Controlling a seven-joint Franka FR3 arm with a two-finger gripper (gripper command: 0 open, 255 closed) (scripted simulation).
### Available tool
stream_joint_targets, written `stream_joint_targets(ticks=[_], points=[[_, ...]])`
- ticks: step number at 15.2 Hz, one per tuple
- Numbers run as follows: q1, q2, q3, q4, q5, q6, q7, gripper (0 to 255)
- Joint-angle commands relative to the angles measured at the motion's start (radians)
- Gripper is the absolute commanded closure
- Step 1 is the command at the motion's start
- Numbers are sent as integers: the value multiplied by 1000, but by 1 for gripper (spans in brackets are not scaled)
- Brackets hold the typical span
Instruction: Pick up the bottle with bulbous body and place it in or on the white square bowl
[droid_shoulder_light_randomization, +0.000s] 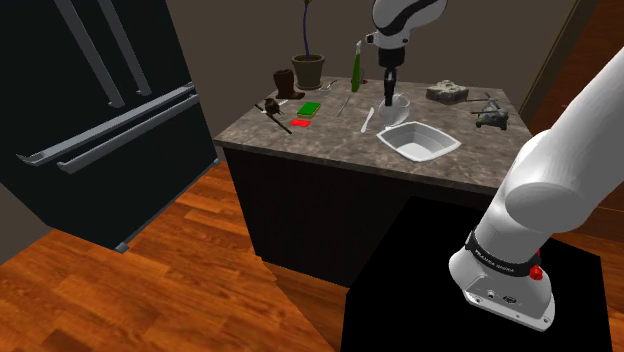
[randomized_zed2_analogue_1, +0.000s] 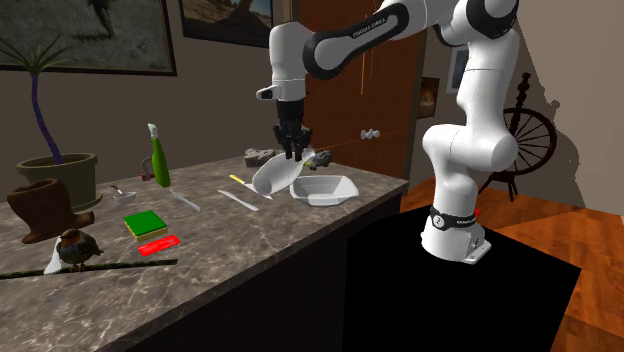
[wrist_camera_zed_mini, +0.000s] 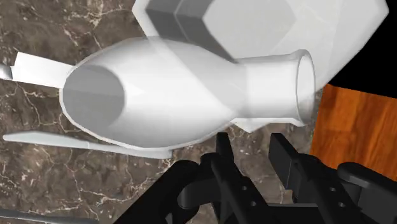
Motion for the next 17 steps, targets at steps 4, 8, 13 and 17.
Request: stream_joint_targets(ticks=[4, 8, 13, 17], points=[[-7, -2, -2, -83, -12, 11, 17, 255], [-19, 10, 11, -47, -42, -54, 115, 0], [-52, 74, 48, 97, -117, -326, 459, 0], [-59, 68, 41, 41, -126, -274, 463, 0]])
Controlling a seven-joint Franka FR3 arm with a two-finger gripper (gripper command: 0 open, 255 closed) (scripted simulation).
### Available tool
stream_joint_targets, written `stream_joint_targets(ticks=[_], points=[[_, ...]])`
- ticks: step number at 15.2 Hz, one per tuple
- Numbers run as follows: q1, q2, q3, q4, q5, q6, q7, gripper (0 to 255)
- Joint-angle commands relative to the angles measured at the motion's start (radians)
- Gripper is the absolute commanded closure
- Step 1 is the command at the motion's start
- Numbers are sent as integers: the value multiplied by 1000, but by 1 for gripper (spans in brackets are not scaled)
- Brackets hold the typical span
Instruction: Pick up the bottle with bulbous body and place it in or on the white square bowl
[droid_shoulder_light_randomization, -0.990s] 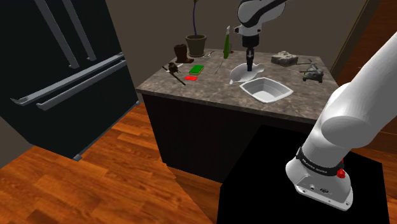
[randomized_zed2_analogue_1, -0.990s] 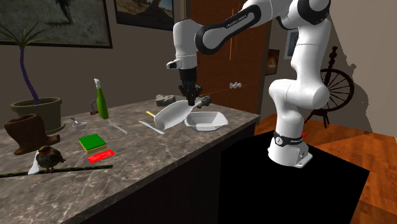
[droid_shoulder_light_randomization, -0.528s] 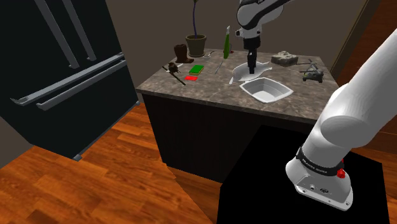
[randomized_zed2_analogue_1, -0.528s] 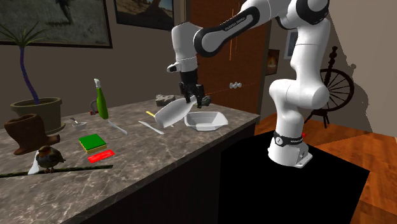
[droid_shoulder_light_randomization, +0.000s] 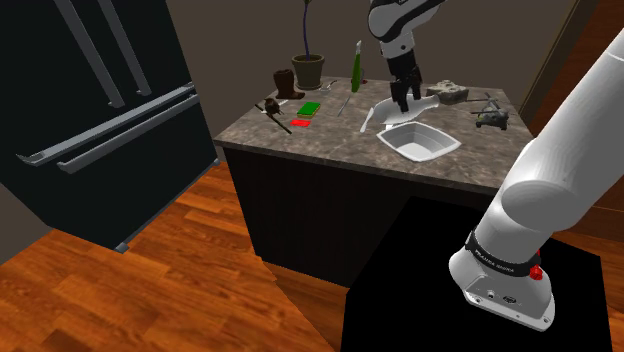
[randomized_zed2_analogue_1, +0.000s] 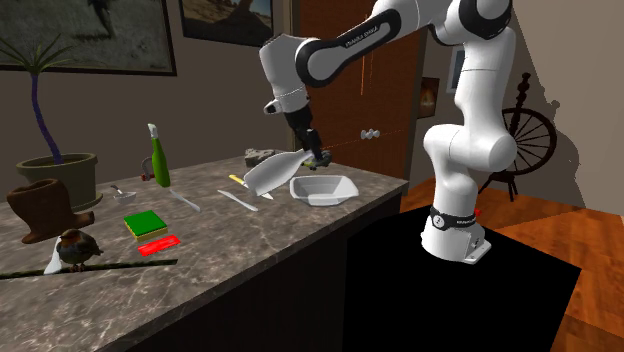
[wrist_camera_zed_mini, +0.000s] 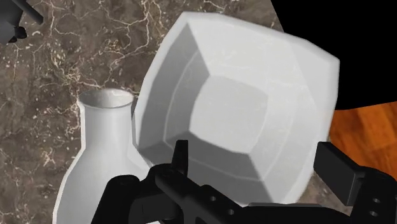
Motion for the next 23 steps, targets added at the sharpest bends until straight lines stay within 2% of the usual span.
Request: stream_joint_targets(ticks=[1, 11, 12, 21, 22, 23], points=[[-4, -3, -4, -30, -7, 26, 5, 0], [-7, -5, -8, -51, -10, 46, 6, 0], [-7, -5, -8, -51, -10, 46, 6, 255], [-7, -5, -8, -51, -10, 46, 6, 255], [-7, -5, -8, -51, -10, 46, 6, 0], [-19, -1, -22, -43, -10, 73, -4, 0]])
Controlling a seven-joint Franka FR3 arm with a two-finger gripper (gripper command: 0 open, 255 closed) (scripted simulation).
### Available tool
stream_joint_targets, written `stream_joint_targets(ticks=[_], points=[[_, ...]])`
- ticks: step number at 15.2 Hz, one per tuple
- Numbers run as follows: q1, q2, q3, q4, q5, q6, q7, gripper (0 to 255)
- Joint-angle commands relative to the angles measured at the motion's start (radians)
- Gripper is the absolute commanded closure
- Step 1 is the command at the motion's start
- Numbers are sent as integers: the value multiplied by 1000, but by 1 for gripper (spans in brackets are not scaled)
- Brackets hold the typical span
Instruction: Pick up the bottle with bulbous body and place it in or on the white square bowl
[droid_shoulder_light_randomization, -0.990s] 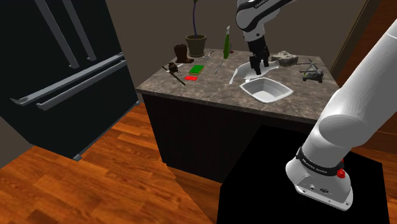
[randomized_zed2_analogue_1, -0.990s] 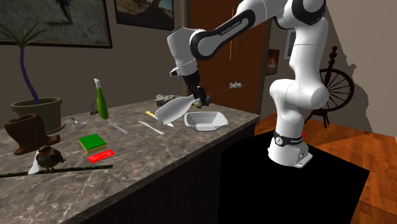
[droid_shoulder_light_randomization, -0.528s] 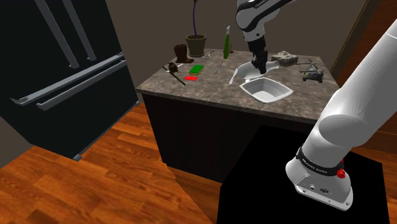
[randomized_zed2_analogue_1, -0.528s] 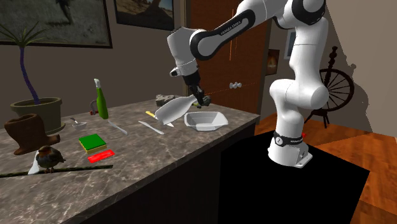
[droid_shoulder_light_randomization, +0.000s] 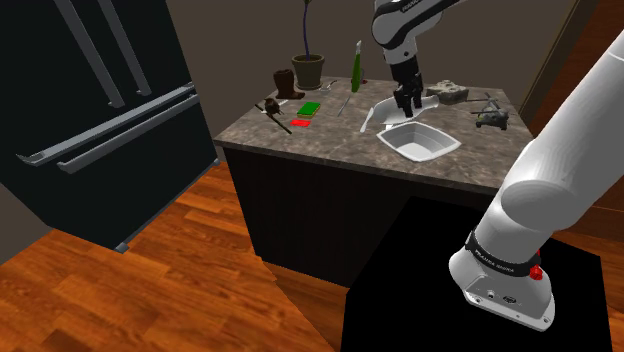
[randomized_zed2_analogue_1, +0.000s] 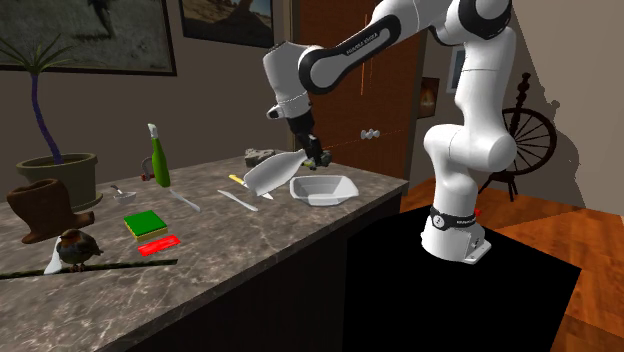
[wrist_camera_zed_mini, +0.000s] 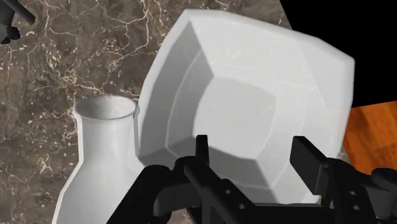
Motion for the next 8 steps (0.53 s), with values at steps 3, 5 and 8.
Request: stream_joint_targets(ticks=[3, 5, 8], points=[[-42, 21, -54, 32, 10, 98, -44, 0], [-64, 34, -83, 53, 25, 152, -71, 0], [-92, 57, -122, 82, 56, 222, -112, 0]])
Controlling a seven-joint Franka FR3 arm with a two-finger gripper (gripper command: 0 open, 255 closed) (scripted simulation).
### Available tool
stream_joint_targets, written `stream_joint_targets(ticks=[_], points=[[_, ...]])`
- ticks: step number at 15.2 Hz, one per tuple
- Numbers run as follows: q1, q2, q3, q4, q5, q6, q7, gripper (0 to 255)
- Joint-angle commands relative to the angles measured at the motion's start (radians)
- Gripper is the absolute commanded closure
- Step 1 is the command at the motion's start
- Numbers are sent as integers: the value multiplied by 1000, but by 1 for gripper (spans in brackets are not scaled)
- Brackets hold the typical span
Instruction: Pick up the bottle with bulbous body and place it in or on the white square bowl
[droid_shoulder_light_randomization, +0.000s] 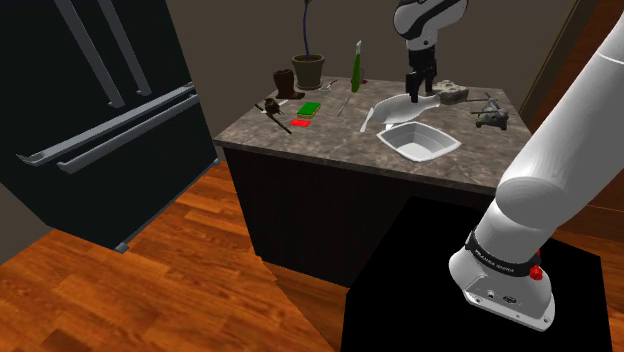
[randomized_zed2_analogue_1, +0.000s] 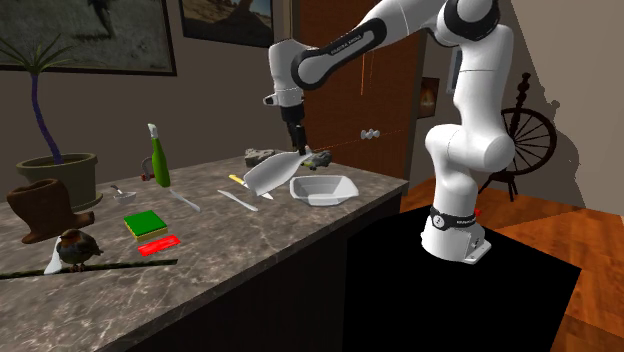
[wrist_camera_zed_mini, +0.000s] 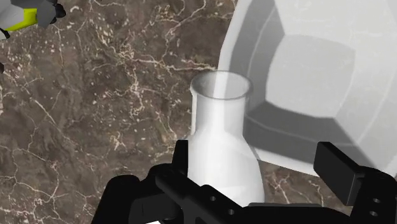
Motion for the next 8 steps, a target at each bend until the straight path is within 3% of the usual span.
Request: stream_joint_targets(ticks=[1, 8], points=[[-10, 14, -14, 0, 11, 39, -13, 0], [-20, 44, -27, -60, 14, 129, -19, 0]])
